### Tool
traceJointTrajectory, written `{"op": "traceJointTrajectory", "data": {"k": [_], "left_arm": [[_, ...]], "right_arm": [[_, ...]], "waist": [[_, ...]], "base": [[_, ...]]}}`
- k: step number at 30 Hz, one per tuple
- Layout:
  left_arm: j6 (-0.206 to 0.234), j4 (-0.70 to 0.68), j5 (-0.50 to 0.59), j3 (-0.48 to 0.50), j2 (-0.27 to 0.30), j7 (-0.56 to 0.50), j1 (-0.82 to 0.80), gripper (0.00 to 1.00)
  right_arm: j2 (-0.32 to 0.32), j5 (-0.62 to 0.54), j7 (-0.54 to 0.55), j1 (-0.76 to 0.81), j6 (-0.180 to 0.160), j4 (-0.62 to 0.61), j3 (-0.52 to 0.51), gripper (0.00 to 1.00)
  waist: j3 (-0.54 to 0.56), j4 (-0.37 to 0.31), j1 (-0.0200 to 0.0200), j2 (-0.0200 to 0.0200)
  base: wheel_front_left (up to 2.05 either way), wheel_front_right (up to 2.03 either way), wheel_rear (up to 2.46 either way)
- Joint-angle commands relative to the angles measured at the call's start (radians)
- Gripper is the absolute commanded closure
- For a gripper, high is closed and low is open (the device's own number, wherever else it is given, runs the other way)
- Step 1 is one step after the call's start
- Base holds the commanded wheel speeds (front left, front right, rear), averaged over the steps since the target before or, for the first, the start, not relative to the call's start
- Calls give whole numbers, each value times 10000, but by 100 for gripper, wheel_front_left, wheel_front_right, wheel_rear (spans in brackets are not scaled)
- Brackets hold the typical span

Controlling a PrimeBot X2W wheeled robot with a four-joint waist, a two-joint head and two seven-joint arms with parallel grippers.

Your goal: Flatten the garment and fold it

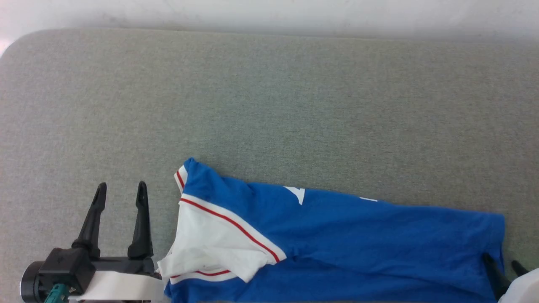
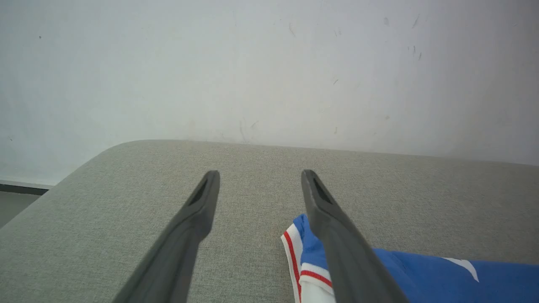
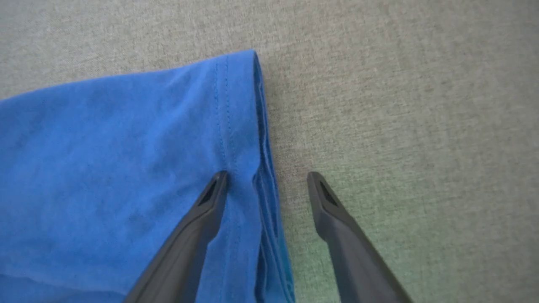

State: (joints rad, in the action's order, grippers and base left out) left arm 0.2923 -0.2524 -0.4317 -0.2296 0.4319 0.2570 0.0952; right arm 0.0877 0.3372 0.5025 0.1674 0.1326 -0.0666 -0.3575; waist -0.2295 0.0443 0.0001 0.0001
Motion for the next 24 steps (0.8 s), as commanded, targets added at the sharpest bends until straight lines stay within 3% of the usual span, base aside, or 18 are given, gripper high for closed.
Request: {"op": "traceJointTrajectory", "data": {"k": [1,3,4,5,14,24], "left_arm": [[-26,3,112,1,-91,44,-135,0],[-78,39,209,28,-158,45,-156,0],[-97,57,233,50,-195,45,-157,0],[-120,79,252,69,-227,45,-150,0],[-273,221,331,256,-459,46,38,0],[-465,432,302,159,-514,47,72,0]], "right_arm": [[-55,-73,44,-153,-19,168,-27,0],[-90,-35,340,-157,-19,484,120,0],[-114,28,459,-174,-19,591,147,54],[-145,108,566,-200,-19,694,146,100],[177,-75,540,-445,-19,763,-50,100],[1456,-663,-38,-804,-19,1271,-1903,100]], "waist": [[-139,158,-1,-1],[-187,226,-1,-1],[-202,248,-1,-1],[-214,270,-1,-1],[-62,195,-1,-1],[206,31,-1,-1]], "base": [[0,0,0],[0,0,0],[0,0,0],[0,0,0],[0,0,0],[0,0,0]]}}
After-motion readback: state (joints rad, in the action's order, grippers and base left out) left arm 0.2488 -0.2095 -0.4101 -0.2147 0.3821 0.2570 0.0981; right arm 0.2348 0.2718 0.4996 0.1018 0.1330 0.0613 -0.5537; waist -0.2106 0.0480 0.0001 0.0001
